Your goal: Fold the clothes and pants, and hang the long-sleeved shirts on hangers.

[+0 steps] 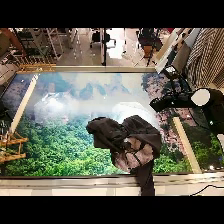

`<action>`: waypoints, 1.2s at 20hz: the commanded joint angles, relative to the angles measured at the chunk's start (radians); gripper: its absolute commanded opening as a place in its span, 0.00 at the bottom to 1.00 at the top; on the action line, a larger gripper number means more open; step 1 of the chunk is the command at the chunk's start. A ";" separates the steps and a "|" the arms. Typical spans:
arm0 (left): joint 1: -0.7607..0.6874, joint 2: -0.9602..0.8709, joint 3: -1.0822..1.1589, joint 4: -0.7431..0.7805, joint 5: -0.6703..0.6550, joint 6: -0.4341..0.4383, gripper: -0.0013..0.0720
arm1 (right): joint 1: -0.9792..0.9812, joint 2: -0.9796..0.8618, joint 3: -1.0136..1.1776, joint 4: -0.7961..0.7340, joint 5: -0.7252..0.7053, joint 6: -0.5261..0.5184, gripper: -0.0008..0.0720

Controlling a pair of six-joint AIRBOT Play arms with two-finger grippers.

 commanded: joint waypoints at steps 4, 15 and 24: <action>0.001 0.000 0.000 0.000 0.000 0.000 0.56 | -0.001 0.000 0.000 0.000 0.000 0.000 0.81; -0.005 -0.001 0.000 -0.008 0.051 0.000 0.56 | -0.001 0.000 0.000 0.000 -0.005 0.000 0.81; -0.047 0.117 -0.002 -0.301 0.287 0.278 0.56 | 0.000 0.007 0.000 0.087 -0.120 0.163 0.81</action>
